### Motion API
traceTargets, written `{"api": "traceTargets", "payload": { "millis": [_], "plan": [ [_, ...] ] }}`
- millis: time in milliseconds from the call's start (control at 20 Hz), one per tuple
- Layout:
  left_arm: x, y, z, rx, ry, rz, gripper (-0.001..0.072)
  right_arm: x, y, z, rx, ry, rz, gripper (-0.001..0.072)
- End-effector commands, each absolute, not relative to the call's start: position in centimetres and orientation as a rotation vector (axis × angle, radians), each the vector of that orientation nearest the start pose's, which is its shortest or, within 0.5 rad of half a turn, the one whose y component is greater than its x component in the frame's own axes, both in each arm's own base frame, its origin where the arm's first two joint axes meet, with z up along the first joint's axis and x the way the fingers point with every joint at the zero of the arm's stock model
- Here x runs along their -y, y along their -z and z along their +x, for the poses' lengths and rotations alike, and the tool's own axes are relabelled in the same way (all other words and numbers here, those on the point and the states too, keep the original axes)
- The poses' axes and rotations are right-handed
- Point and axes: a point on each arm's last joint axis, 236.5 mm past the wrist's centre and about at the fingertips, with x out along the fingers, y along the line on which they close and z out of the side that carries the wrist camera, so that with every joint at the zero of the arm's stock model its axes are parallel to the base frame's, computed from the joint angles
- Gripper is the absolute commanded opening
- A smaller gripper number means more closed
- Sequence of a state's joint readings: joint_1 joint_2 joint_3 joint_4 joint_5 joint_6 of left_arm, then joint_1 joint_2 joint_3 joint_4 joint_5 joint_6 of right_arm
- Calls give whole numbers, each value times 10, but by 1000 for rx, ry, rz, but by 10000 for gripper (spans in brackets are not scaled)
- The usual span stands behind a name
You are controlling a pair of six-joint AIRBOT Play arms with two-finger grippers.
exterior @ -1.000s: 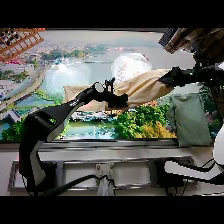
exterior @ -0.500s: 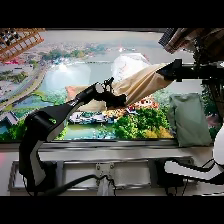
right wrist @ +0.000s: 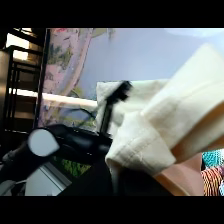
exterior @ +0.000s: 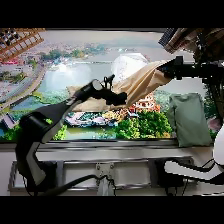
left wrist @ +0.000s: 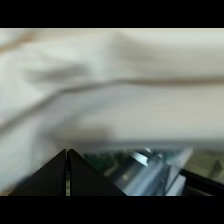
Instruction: Fold the clothes and pants, and hang the long-sleeved shirts on hangers.
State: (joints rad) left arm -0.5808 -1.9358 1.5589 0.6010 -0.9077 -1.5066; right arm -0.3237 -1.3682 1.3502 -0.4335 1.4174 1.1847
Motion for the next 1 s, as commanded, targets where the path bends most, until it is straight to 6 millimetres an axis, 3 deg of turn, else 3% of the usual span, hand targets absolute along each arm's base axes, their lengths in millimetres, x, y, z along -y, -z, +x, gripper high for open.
{"api": "traceTargets", "payload": {
  "millis": [0, 100, 250, 350, 450, 550, 700, 850, 950],
  "plan": [
    [385, -4, 383, -1315, 951, -441, 7, -94, -155, 419, -958, -716, 743, 26],
    [319, -32, 400, -1248, 926, -293, 7, -114, -141, 419, -1003, -698, 686, 26],
    [197, -57, 421, -1180, 692, -216, 7, -160, -134, 429, -1000, -681, 643, 26],
    [129, -63, 408, -1158, 550, -275, 7, -208, -129, 425, -1021, -720, 647, 27],
    [83, -58, 375, -1160, 438, -356, 7, -266, -117, 419, -1035, -764, 630, 27],
    [59, -43, 332, -1173, 358, -420, 7, -326, -98, 417, -1045, -782, 632, 28],
    [48, -20, 281, -1177, 288, -473, 7, -419, -68, 401, -1112, -876, 596, 28],
    [47, -11, 259, -1148, 251, -482, 7, -483, -29, 396, -1196, -888, 629, 29],
    [52, -13, 258, -1140, 267, -469, 7, -507, -1, 391, -1266, -869, 667, 30]
  ]
}}
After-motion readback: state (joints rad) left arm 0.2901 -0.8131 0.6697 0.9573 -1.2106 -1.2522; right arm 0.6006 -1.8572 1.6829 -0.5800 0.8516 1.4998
